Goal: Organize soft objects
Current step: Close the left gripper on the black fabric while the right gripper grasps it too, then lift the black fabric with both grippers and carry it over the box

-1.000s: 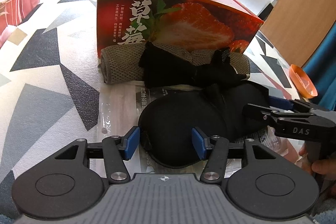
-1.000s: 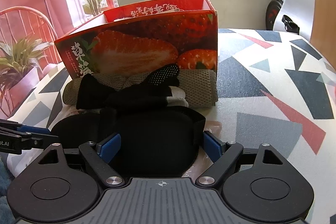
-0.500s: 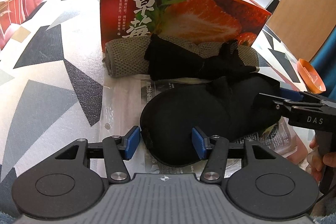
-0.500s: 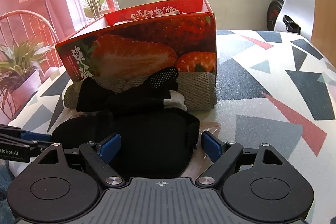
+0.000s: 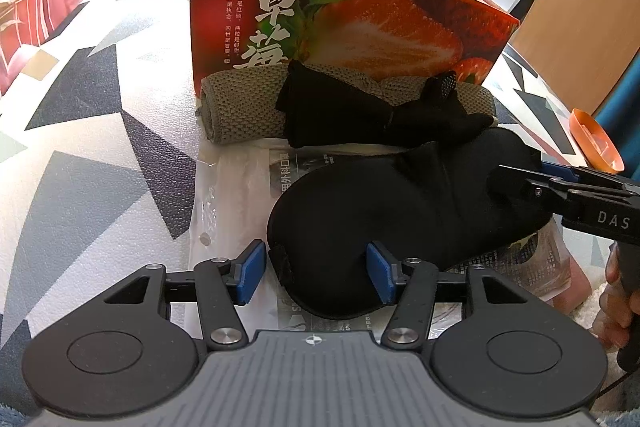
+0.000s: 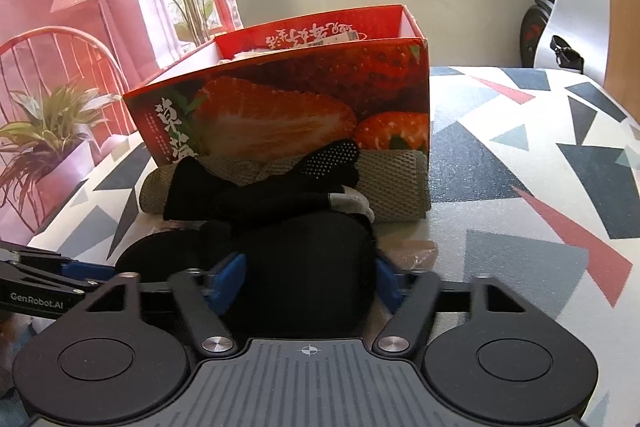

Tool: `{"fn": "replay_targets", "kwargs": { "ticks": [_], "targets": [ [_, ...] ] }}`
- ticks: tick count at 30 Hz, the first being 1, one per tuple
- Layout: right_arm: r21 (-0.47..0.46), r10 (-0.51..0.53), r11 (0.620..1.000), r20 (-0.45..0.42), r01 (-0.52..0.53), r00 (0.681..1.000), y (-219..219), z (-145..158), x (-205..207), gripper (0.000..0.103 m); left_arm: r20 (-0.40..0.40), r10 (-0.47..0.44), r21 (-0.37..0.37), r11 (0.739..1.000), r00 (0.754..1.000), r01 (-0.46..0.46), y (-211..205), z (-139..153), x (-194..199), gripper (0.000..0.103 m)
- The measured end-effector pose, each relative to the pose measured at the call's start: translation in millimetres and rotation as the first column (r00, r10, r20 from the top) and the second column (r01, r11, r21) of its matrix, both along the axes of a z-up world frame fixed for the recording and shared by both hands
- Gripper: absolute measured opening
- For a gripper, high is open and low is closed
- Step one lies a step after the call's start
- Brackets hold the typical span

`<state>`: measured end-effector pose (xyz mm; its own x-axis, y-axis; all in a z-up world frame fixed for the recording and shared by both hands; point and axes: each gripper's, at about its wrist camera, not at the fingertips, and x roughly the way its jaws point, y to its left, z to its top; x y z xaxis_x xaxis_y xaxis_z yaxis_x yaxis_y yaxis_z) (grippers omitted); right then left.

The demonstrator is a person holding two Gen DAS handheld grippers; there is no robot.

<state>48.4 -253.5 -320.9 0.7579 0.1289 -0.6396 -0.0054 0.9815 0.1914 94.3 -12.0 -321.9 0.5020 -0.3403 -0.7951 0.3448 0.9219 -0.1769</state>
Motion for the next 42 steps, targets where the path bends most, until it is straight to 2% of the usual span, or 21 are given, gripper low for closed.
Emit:
{"fn": "replay_targets", "kwargs": {
  "ticks": [6, 9, 14, 17, 23, 30, 38, 42],
  "targets": [
    [-0.016, 0.011, 1.000, 0.003, -0.011, 1.000, 3.8, -0.1, -2.9, 0.033, -0.006, 0.009, -0.031, 0.999, 1.000, -0.009, 4.6, -0.2, 0.3, 0.059],
    [-0.024, 0.018, 1.000, -0.001, -0.018, 1.000, 6.4, -1.2, -2.9, 0.029, -0.010, 0.011, -0.065, 0.998, 1.000, -0.012, 11.2, 2.6, 0.9, 0.059],
    [-0.012, 0.011, 1.000, -0.023, -0.011, 1.000, 5.3, -5.3, -1.6, 0.029, -0.035, 0.037, -0.137, 0.990, 0.999, -0.042, 22.5, 6.0, 2.3, 0.059],
    [-0.010, 0.012, 1.000, -0.028, -0.012, 1.000, 5.9, -7.1, -1.5, 0.029, -0.036, 0.041, -0.147, 0.988, 0.999, -0.045, 22.3, 7.8, 2.0, 0.059],
    [-0.006, 0.014, 1.000, -0.030, -0.014, 0.999, 6.2, -9.0, -1.4, 0.029, 0.011, 0.010, -0.120, 0.993, 1.000, -0.008, 14.6, 13.8, -0.1, 0.059],
    [-0.004, 0.021, 1.000, -0.029, -0.021, 0.999, 6.7, -9.3, -1.7, 0.029, 0.009, 0.020, -0.089, 0.996, 1.000, -0.019, 9.1, 9.7, 4.7, 0.058],
    [-0.007, 0.024, 1.000, -0.026, -0.024, 0.999, 8.3, -8.3, -2.6, 0.028, 0.029, 0.028, -0.084, 0.996, 0.999, -0.026, 10.4, 10.4, 2.4, 0.041],
    [-0.006, 0.024, 1.000, -0.025, -0.025, 0.999, 8.6, -7.9, -2.7, 0.028, 0.039, 0.027, -0.090, 0.996, 0.999, -0.023, 12.4, 13.5, 0.1, 0.036]
  ]
}}
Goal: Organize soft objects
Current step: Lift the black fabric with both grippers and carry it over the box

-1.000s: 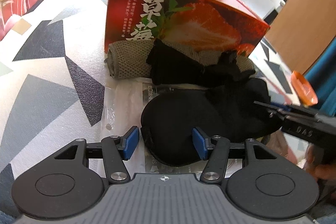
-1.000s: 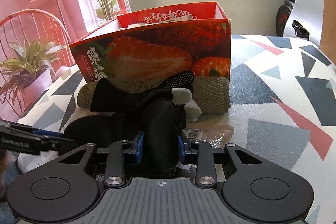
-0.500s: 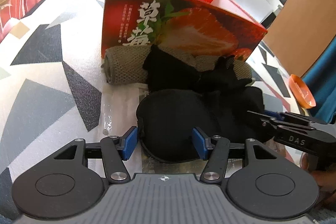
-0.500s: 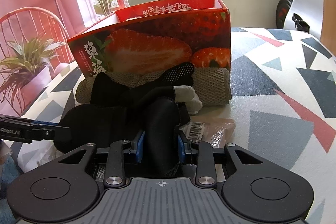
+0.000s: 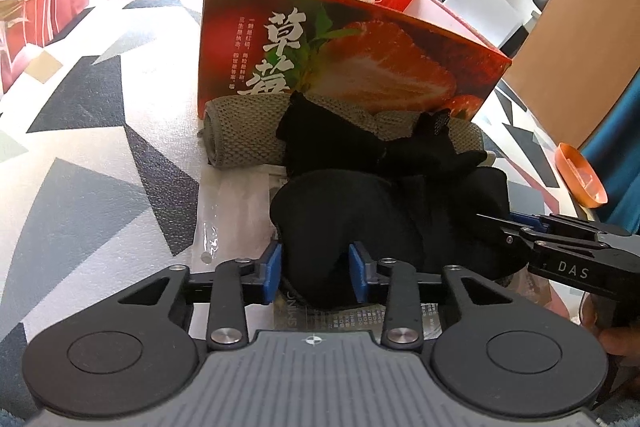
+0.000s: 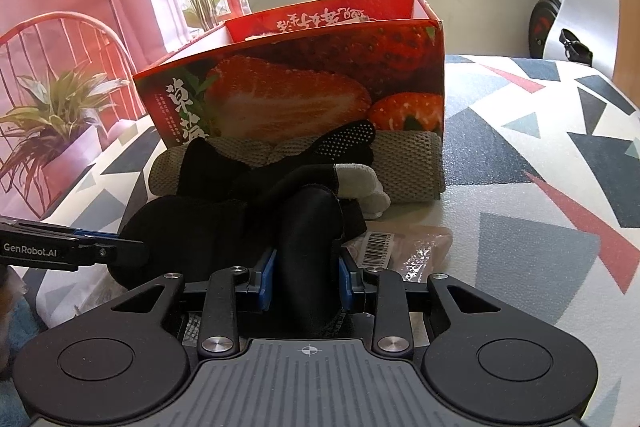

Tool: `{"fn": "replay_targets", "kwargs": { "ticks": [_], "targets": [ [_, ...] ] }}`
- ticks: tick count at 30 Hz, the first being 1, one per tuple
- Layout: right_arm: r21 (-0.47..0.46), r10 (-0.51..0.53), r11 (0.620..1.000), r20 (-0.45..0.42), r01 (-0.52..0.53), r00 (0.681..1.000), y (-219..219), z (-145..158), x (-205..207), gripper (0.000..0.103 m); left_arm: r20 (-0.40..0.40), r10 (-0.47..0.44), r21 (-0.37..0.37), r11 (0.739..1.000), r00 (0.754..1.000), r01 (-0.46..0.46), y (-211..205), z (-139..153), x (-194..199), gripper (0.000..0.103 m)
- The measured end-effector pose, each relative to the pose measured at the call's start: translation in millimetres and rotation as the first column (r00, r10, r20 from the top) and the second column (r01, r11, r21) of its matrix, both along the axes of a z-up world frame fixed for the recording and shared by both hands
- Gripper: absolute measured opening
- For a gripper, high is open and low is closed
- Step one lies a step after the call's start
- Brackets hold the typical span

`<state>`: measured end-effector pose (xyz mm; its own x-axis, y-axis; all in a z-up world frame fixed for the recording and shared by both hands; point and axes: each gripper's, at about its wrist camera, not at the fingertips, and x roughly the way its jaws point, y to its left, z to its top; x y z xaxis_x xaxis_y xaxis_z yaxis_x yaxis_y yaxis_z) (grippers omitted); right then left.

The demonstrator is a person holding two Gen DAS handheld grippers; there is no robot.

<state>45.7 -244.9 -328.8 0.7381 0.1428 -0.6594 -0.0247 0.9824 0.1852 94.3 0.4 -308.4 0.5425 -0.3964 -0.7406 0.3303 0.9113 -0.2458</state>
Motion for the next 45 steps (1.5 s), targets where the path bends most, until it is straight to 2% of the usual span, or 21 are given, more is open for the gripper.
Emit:
{"fn": "replay_targets", "kwargs": {
  "ticks": [6, 10, 17, 22, 27, 36, 41, 43, 45],
  "targets": [
    [0.003, 0.013, 1.000, 0.015, -0.013, 1.000, 1.3, 5.5, -0.7, 0.027, 0.062, -0.006, -0.012, 1.000, 0.998, 0.007, 0.6, 14.1, -8.1, 0.028],
    [0.027, 0.028, 0.999, 0.035, -0.029, 0.999, 0.1, 11.4, -1.2, 0.027, 0.109, -0.008, -0.029, 1.000, 0.994, 0.011, 1.5, 24.7, -12.5, 0.019],
    [0.040, 0.059, 0.997, 0.092, -0.063, 0.994, 5.5, 29.4, -2.8, 0.026, 0.172, 0.043, -0.045, 0.998, 0.984, -0.036, 7.2, 40.1, -14.8, 0.016],
    [0.041, 0.073, 0.996, 0.141, -0.080, 0.987, 8.8, 46.9, -1.8, 0.026, 0.240, 0.045, -0.032, 0.999, 0.970, -0.038, 7.9, 55.7, -15.6, 0.016],
    [0.028, 0.086, 0.995, 0.191, -0.093, 0.978, 10.2, 70.0, 7.5, 0.026, 0.288, 0.056, -0.053, 0.998, 0.956, -0.043, 10.4, 74.2, -12.0, 0.016],
    [0.004, 0.110, 0.993, 0.299, -0.117, 0.948, 9.2, 115.6, 36.7, 0.026, 0.414, 0.085, -0.082, 0.995, 0.906, -0.056, 5.0, 118.7, -1.0, 0.016],
    [0.023, 0.095, 0.994, 0.343, -0.109, 0.935, 5.6, 137.1, 59.7, 0.026, 0.489, 0.074, -0.080, 0.996, 0.869, -0.040, -2.6, 142.6, 13.5, 0.015],
    [0.020, 0.093, 0.994, 0.350, -0.107, 0.932, 4.5, 142.8, 72.1, 0.026, 0.501, 0.076, -0.080, 0.996, 0.862, -0.041, -6.4, 149.7, 23.2, 0.015],
    [0.001, 0.093, 0.995, 0.352, -0.100, 0.931, 3.9, 147.5, 89.6, 0.026, 0.496, 0.079, -0.085, 0.995, 0.865, -0.043, -12.0, 154.8, 37.9, 0.015]
  ]
}}
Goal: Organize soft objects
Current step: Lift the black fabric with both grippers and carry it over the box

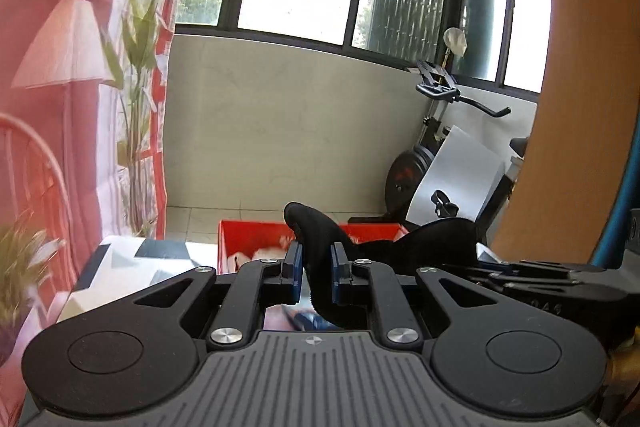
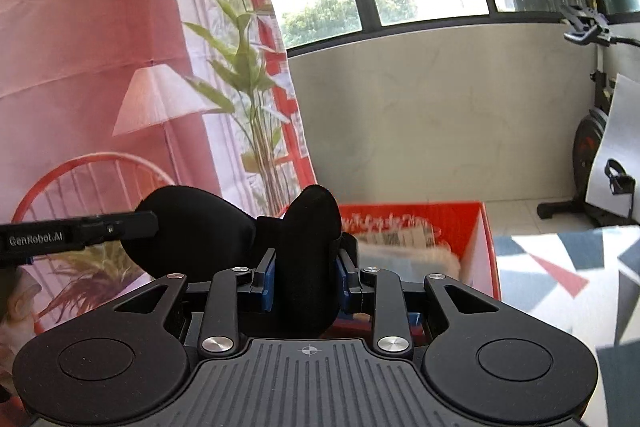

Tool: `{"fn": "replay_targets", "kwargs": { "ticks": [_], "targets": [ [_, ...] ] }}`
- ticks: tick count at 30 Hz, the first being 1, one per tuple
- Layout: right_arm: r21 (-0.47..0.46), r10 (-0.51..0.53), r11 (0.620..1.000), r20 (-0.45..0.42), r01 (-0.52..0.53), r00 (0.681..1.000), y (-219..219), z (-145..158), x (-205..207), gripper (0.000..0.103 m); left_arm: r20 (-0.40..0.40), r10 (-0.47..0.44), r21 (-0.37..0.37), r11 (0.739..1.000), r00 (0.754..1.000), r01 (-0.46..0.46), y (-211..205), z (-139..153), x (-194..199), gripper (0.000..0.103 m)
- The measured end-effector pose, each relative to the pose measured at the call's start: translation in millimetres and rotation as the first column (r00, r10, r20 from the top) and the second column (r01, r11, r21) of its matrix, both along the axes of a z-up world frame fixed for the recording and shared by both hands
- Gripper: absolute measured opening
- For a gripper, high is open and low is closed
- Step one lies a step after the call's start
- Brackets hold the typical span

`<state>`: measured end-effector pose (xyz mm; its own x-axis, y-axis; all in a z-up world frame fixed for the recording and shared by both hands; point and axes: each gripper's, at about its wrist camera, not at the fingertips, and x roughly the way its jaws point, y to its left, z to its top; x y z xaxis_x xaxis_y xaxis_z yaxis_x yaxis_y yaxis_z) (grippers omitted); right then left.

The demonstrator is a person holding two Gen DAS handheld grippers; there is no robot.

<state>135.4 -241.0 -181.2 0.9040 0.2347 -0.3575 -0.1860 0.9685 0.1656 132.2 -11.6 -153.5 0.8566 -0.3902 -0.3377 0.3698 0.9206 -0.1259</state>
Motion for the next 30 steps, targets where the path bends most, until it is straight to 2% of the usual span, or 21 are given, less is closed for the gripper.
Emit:
{"fn": "replay_targets", "kwargs": {
  "ticks": [6, 9, 13, 15, 18, 19, 23, 30],
  "targets": [
    [-0.079, -0.038, 0.996, -0.043, 0.034, 0.998, -6.0, 0.2, 55.9, 0.026, -0.061, 0.013, 0.037, 0.999, 0.998, -0.011, -23.3, -1.3, 48.1, 0.015],
    [-0.081, -0.052, 0.996, -0.102, 0.044, 0.993, -10.9, -9.2, 78.2, 0.026, -0.135, -0.005, 0.045, 0.999, 0.991, 0.011, -35.4, -12.4, 69.0, 0.015],
    [-0.039, -0.076, 0.997, -0.214, 0.069, 0.974, -19.4, -34.1, 102.1, 0.026, -0.241, -0.018, 0.095, 0.995, 0.970, 0.042, -55.3, -35.5, 89.1, 0.014],
    [-0.018, -0.100, 0.995, -0.279, 0.099, 0.955, -23.2, -50.3, 110.5, 0.026, -0.304, -0.016, 0.083, 0.996, 0.953, 0.044, -55.0, -47.3, 100.6, 0.014],
    [-0.013, -0.131, 0.991, -0.356, 0.136, 0.925, -25.6, -69.7, 119.2, 0.026, -0.388, -0.032, 0.021, 0.999, 0.921, 0.043, -49.4, -61.2, 110.6, 0.014],
    [-0.015, -0.145, 0.988, -0.383, 0.151, 0.912, -26.8, -74.5, 121.9, 0.026, -0.405, -0.032, 0.024, 0.999, 0.914, 0.046, -48.4, -65.8, 113.5, 0.014],
    [0.020, -0.164, 0.981, -0.443, 0.193, 0.881, -34.0, -88.9, 123.6, 0.026, -0.434, 0.003, 0.065, 0.997, 0.901, 0.028, -46.9, -75.8, 119.8, 0.014],
    [0.037, -0.177, 0.975, -0.469, 0.219, 0.865, -36.1, -99.4, 133.1, 0.024, -0.446, 0.015, 0.135, 0.990, 0.895, 0.050, -50.7, -80.2, 126.7, 0.014]
  ]
}}
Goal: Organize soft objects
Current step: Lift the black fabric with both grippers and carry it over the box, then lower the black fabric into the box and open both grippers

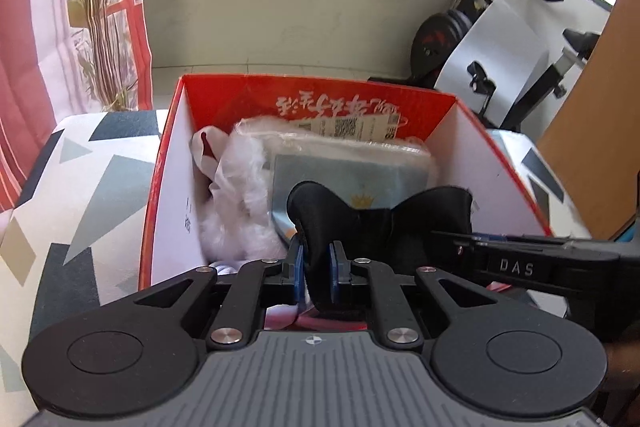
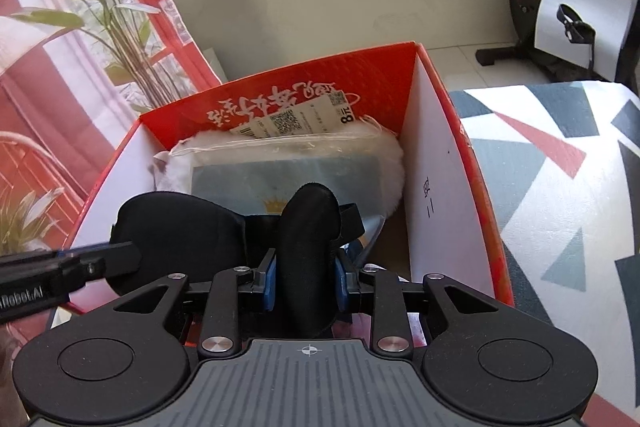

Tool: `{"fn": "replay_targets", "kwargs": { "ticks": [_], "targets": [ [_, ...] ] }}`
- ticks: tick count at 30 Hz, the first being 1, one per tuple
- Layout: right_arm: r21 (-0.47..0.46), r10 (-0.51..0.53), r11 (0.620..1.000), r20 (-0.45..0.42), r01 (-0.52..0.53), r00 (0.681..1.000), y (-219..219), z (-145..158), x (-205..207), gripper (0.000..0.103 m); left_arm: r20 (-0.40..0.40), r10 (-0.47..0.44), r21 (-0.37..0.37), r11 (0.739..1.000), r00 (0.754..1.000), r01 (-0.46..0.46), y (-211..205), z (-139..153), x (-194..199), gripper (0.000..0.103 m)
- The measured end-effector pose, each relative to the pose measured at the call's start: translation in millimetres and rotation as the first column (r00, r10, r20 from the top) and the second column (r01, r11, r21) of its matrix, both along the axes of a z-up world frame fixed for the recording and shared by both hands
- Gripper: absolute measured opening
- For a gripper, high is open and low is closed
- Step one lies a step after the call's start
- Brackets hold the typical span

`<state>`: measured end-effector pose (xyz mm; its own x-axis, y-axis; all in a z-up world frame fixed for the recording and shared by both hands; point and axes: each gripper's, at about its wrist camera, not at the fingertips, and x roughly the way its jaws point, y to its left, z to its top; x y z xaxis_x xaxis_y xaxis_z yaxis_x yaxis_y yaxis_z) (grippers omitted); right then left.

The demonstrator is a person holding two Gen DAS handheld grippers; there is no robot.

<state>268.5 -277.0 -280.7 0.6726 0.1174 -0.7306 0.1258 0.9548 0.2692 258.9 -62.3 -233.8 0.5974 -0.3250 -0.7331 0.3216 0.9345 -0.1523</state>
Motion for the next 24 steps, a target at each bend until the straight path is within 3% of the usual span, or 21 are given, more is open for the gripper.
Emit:
{"fn": "replay_targets", "kwargs": {
  "ticks": [6, 12, 16, 24],
  "targets": [
    [-0.012, 0.028, 1.000, -0.007, -0.028, 1.000, 7.8, 1.6, 0.0, 0.023, -0.007, 0.017, 0.014, 1.000, 1.000, -0.017, 3.9, -1.9, 0.2, 0.015],
    [-0.033, 0.041, 0.999, -0.016, -0.041, 0.999, 9.1, 2.9, -1.1, 0.023, 0.012, 0.009, 0.021, 1.000, 1.000, -0.009, 7.8, 7.8, -6.5, 0.024],
    [-0.024, 0.047, 0.999, -0.011, -0.048, 0.999, 11.4, 2.9, -1.6, 0.023, 0.065, 0.019, 0.076, 0.997, 0.998, -0.024, 8.7, 15.1, -11.8, 0.025],
    [-0.034, 0.092, 0.995, 0.004, -0.092, 0.996, 23.7, 7.3, -1.8, 0.024, 0.115, 0.025, 0.087, 0.996, 0.993, -0.036, 12.9, 27.9, -17.4, 0.025]
  ]
}}
